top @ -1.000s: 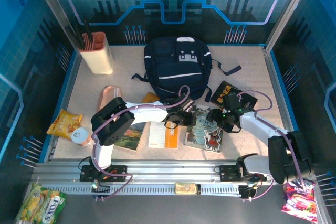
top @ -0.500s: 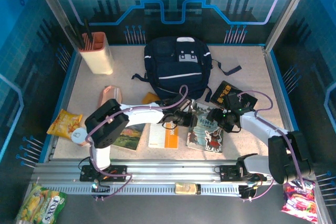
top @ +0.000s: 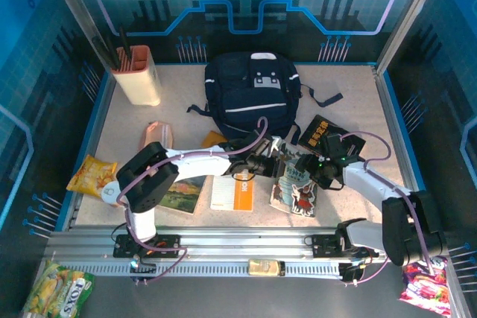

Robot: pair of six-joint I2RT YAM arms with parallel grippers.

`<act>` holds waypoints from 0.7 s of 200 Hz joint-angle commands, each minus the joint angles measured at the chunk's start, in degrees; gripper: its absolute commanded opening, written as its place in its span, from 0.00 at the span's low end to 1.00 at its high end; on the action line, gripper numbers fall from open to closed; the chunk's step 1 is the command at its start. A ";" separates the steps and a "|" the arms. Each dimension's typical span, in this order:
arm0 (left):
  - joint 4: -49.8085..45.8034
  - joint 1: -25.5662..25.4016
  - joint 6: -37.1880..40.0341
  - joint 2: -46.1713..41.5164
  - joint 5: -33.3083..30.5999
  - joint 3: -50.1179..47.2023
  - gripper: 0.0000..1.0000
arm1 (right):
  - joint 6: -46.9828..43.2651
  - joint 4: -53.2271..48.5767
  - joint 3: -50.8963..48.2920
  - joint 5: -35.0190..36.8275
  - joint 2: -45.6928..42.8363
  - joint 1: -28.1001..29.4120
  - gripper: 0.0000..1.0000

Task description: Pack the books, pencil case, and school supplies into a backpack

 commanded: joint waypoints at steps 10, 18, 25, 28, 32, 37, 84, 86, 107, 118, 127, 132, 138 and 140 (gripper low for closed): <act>0.41 -0.53 1.06 1.70 1.29 3.03 0.25 | 1.35 1.32 -2.39 -2.94 1.20 -0.91 0.70; 0.40 -0.52 0.91 1.51 0.71 2.97 0.23 | 1.45 1.49 -2.39 -3.05 1.20 -1.04 0.70; 0.35 -0.44 0.90 1.19 0.27 2.86 0.21 | 1.46 1.58 -2.40 -3.14 1.11 -1.08 0.70; 0.38 -0.43 0.91 1.02 -0.02 2.82 0.20 | 1.44 1.65 -2.37 -3.14 1.06 -1.13 0.70; 0.32 -0.43 0.90 0.75 -0.46 2.78 0.19 | 1.39 1.68 -2.31 -3.14 1.07 -1.19 0.70; 0.29 -0.35 0.89 0.43 -0.83 2.73 0.16 | 1.30 1.61 -2.19 -3.14 0.96 -1.34 0.70; -0.26 2.34 1.65 -5.02 -2.64 2.35 0.00 | -0.97 2.59 -0.72 -3.87 -3.81 -4.20 0.73; -0.32 2.52 1.68 -5.25 -2.66 2.34 0.00 | -1.02 2.85 -0.66 -4.07 -4.12 -4.32 0.73; -1.40 4.79 2.45 -8.75 -3.28 2.42 0.00 | -1.28 6.97 -0.65 -6.96 -7.20 -5.75 0.77; -2.05 5.98 2.83 -10.51 -4.26 2.34 0.00 | -0.99 9.98 -0.77 -8.98 -8.46 -6.34 0.79; -2.76 7.13 3.01 -11.82 -5.32 2.33 0.00 | -0.47 12.85 -1.00 -10.61 -9.02 -6.62 0.80; -3.15 7.83 3.01 -12.60 -5.91 2.33 0.00 | -0.06 14.50 -0.99 -11.56 -9.14 -6.71 0.81; -3.50 8.71 2.93 -13.42 -6.71 2.24 0.00 | 0.39 16.34 -0.99 -12.73 -9.26 -6.73 0.82; -3.66 9.10 2.86 -13.79 -6.95 2.16 0.00 | 0.60 17.08 -0.99 -13.07 -9.19 -6.74 0.82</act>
